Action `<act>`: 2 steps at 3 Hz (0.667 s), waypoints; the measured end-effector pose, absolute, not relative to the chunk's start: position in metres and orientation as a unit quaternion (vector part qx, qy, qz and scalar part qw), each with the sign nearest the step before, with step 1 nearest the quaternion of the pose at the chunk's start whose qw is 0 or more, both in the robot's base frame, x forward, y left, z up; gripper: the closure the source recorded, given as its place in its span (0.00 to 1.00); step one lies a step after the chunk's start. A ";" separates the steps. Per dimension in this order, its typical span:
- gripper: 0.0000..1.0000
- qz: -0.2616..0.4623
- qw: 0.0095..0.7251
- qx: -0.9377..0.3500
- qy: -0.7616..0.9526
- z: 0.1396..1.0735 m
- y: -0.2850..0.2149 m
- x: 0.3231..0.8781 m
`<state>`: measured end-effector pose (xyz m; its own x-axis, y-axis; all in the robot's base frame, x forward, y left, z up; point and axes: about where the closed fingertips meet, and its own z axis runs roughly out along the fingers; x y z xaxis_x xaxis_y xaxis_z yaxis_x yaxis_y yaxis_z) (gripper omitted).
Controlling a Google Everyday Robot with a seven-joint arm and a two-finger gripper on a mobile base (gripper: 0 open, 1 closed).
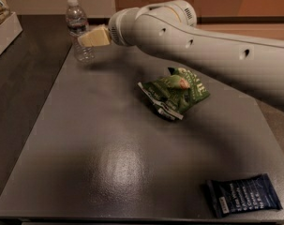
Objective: Move water bottle near rxbar blueberry
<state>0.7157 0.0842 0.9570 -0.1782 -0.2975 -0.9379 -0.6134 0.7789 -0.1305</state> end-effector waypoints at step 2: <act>0.00 0.196 0.539 -0.279 0.770 0.930 0.133 0.751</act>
Offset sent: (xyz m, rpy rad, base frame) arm 0.0619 0.0696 -0.0448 0.1287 0.1849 0.0308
